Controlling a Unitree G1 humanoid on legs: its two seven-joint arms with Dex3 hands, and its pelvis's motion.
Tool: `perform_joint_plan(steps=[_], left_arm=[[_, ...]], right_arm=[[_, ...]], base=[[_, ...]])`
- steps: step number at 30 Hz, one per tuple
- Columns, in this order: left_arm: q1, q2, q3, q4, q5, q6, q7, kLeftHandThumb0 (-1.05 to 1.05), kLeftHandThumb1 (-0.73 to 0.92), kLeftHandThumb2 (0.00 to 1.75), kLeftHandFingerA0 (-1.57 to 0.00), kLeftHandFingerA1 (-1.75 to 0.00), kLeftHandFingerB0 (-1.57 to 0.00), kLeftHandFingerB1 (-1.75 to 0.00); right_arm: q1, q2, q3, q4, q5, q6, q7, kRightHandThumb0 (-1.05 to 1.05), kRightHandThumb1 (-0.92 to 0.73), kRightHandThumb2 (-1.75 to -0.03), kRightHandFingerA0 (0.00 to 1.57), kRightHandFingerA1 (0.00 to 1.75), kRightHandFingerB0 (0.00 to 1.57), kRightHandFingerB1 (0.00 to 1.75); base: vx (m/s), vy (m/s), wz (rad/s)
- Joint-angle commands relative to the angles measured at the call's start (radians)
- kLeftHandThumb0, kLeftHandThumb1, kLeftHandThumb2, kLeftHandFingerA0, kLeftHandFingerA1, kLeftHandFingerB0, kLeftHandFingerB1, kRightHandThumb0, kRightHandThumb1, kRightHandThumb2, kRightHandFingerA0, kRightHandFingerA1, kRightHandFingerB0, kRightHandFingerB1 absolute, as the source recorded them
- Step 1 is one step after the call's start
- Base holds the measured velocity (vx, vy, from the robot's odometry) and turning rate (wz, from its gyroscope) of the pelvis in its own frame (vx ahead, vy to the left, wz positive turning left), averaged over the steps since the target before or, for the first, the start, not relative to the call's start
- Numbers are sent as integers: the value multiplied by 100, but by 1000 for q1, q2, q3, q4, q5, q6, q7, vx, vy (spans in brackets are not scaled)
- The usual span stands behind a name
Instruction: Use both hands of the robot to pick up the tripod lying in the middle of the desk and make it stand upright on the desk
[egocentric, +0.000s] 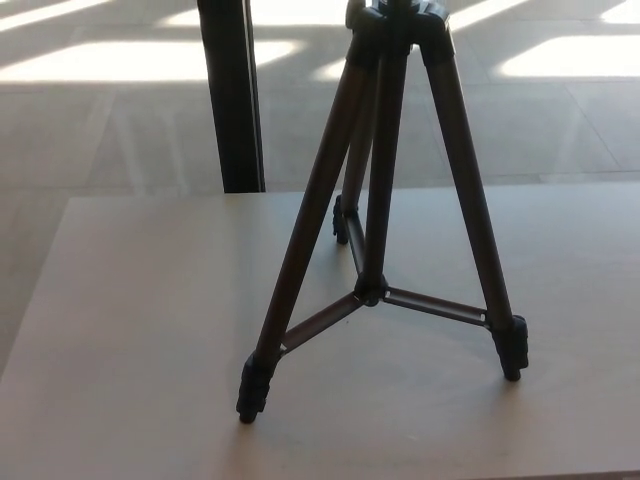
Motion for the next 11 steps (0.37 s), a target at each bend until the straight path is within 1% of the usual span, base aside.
perform_joint_plan(steps=[1,2,3,4,5,6,7,8,9,10,11], left_arm=[[210,-142,147,423,-145,-376,152,-71,79,63,0,-47,0,-59],[213,-145,136,462,-146,-394,149,-71,79,62,0,-46,0,-59],[217,-148,122,482,-143,-400,143,-72,79,63,0,-49,0,-58],[223,-150,103,496,-134,-402,138,-72,79,63,0,-49,0,-58],[246,-151,51,468,-94,-367,132,-73,78,64,0,-54,0,-55],[245,-150,49,472,-96,-371,133,-73,78,64,0,-54,0,-55],[273,-150,23,463,-80,-371,119,-72,77,62,0,-68,0,-57],[299,-145,8,470,-67,-360,119,-77,58,89,0,-64,0,-53],[307,-139,27,492,-88,-357,111,-73,79,64,0,-67,-1,-54],[310,-136,34,505,-99,-360,108,-73,79,64,0,-67,-1,-54],[310,-135,32,509,-101,-362,108,-73,79,64,0,-67,-1,-54]], right_arm=[[91,191,-466,649,291,-488,-485,-67,-55,-85,10,44,17,42],[95,180,-447,674,277,-437,-494,-72,-58,-89,11,43,17,41],[96,181,-453,677,288,-404,-475,-75,-55,-90,7,34,13,42],[93,185,-475,677,317,-382,-437,-75,-55,-90,7,34,13,42],[100,198,-462,670,304,-379,-425,-38,-39,-100,3,53,0,48],[99,195,-464,675,303,-382,-424,-38,-39,-100,3,53,0,48],[100,221,-462,661,307,-365,-408,-71,-52,-87,4,33,12,38],[135,252,-404,636,271,-342,-310,-62,-69,-61,2,32,9,27],[138,267,-422,622,305,-294,-238,-59,-44,-80,0,20,3,25],[137,272,-433,621,321,-277,-210,-59,-44,-80,0,20,3,25],[136,271,-434,624,320,-279,-209,-59,-44,-80,0,20,3,25]], base=[[0,0,0],[0,0,0],[0,0,0],[0,0,0],[0,0,0],[0,0,0],[0,0,0],[0,0,0],[0,0,0],[0,0,0],[0,0,0]])
